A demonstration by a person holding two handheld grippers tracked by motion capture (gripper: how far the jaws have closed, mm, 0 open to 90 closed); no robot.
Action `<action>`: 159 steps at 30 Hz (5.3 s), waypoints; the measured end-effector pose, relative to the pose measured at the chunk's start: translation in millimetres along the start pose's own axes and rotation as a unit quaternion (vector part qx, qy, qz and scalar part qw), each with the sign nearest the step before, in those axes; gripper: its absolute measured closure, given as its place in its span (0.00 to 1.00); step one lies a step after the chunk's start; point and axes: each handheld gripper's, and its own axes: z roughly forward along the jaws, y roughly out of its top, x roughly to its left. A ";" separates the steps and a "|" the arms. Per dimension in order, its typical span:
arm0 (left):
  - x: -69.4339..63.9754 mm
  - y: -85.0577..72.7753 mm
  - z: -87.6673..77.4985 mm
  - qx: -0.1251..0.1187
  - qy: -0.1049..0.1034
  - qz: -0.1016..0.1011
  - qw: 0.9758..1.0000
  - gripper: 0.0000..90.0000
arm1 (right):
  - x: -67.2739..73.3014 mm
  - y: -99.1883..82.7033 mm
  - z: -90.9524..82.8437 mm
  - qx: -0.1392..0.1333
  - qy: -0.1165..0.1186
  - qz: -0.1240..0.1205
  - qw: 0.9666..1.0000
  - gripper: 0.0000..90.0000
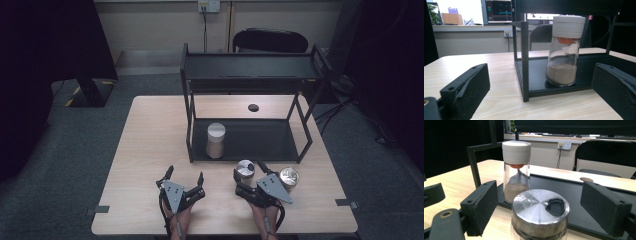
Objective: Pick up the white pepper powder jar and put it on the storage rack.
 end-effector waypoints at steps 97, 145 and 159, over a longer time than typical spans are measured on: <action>0.0 0.0 0.0 0.000 0.000 0.000 1.000 0.02 | -5.2 3.2 11.3 0.050 0.010 -0.009 0.999 0.38; -0.1 -0.3 -0.3 -0.001 0.000 0.000 1.000 0.02 | -7.8 26.6 24.0 0.045 0.028 -0.030 0.998 0.38; -0.1 -0.6 -0.5 -0.002 0.001 0.001 1.000 0.02 | -10.8 31.7 30.4 0.048 0.031 -0.029 0.998 0.38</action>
